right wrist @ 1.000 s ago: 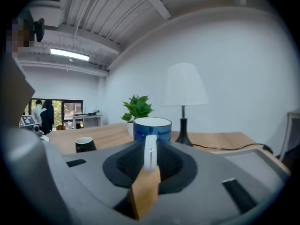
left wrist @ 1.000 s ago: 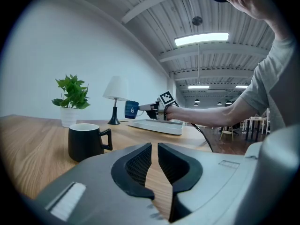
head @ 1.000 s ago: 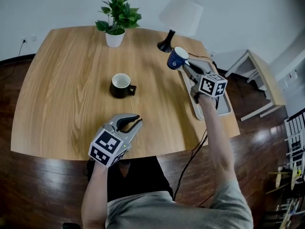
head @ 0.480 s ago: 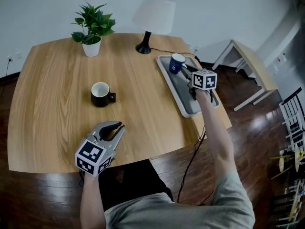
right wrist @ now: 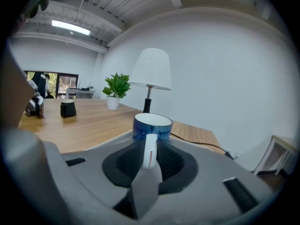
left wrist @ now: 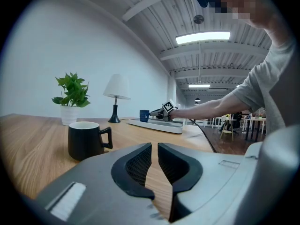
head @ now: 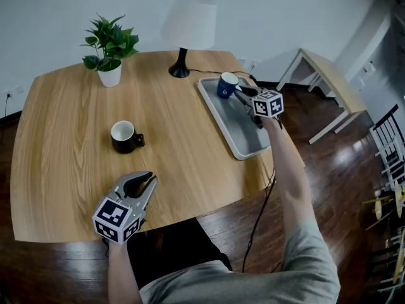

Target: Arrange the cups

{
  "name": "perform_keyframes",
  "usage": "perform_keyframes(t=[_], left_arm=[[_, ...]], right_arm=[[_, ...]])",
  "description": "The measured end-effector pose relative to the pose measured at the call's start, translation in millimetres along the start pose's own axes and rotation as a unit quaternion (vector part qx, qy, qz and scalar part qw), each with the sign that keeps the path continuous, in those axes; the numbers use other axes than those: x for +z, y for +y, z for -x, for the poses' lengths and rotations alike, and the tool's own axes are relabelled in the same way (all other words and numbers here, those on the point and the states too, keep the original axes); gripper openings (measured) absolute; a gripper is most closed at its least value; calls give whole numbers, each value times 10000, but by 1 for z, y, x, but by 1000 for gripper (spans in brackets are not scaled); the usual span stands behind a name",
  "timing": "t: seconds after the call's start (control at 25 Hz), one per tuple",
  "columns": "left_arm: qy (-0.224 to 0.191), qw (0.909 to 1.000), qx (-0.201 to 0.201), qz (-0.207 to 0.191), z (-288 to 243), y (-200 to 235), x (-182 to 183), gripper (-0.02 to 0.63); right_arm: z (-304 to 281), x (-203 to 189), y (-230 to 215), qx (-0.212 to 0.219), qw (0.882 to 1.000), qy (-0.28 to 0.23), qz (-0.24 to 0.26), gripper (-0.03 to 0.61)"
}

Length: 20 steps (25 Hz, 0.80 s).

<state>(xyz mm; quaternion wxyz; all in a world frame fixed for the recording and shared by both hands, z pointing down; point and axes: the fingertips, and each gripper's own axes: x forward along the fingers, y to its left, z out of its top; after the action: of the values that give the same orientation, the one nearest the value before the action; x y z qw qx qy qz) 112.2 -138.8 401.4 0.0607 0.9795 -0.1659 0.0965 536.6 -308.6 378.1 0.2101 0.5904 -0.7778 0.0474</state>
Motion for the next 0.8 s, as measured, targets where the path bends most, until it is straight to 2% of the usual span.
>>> perform_keyframes(t=[0.2,0.28,0.4,0.44,0.48,0.52,0.64,0.8], left_arm=[[2,10000,26,0,-1,1,1,52],[-12,10000,26,0,-2,1,2,52],[-32,10000,21,-11,-3,1,2,52],[-40,10000,19,-18,-3,0,2,52],[-49,10000,18,-25,-3,0,3,52],[-62,10000,21,-31,-2,0,4,52],[-129,9999,65,-54,-2,1,7,52],[-184,9997,140,-73,-2,3,7,52]], right_arm=[[4,-9,-19,-464,9974,105,-548,121],[10,-3,-21,-569,9954,2,-777,177],[29,12,-22,-890,9902,-253,-1048,178],[37,22,-15,-878,9888,-440,-1124,176],[45,36,-1,-716,9880,-697,-1177,169],[52,52,22,-421,9871,-973,-1196,123],[64,91,122,689,9812,-1494,-1005,121],[60,94,270,1952,9688,-1430,-542,121]])
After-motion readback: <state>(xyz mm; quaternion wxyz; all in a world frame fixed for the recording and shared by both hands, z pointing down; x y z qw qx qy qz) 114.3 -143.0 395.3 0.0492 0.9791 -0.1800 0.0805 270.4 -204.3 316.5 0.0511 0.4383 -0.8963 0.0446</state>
